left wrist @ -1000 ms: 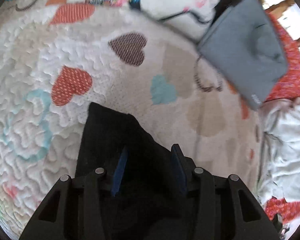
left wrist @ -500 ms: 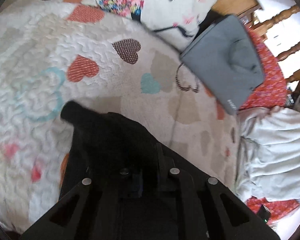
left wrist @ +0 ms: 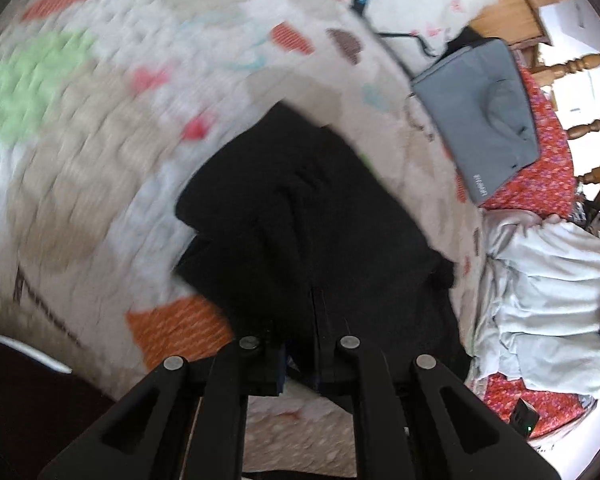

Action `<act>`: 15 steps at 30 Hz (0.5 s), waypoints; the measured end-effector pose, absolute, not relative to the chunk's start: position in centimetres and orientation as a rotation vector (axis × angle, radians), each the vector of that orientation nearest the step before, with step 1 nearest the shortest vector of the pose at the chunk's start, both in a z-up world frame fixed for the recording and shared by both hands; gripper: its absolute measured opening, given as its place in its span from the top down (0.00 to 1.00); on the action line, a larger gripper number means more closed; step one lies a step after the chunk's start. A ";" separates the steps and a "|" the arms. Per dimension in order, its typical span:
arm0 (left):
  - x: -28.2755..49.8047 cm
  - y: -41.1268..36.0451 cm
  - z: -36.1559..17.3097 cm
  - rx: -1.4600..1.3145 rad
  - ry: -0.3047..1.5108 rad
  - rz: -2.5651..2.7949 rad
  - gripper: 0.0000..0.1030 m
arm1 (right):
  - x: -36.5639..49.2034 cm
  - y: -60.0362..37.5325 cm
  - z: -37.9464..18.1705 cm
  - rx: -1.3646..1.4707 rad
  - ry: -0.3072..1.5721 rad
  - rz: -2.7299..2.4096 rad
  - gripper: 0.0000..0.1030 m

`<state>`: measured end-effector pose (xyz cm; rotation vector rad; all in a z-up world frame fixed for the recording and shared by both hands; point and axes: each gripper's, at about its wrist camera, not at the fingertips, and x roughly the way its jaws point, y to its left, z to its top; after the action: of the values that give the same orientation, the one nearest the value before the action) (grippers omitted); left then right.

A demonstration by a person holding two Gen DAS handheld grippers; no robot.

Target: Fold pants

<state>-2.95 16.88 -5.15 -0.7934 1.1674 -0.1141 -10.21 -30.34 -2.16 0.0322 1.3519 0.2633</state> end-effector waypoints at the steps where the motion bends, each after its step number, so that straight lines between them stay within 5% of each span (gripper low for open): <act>1: -3.2 17.1 -5.8 -0.808 1.186 -0.102 0.89 | -10.5 -30.1 -2.6 0.011 1.378 0.255 0.93; 6: -5.1 18.6 -4.8 -0.826 1.135 -0.161 0.89 | -11.5 -32.7 -1.7 0.132 1.369 0.212 0.71; 8: -6.4 19.2 -3.1 -0.776 1.078 -0.179 0.89 | -12.3 -35.3 0.1 0.208 1.302 0.172 0.52; 15: -8.6 20.2 0.8 -0.669 0.953 -0.176 0.87 | -11.8 -42.2 1.8 0.324 1.184 0.007 0.50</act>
<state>-8.65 20.23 0.76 -0.6692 0.9526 -0.1764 -11.82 -42.23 1.75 0.3243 1.1842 0.0070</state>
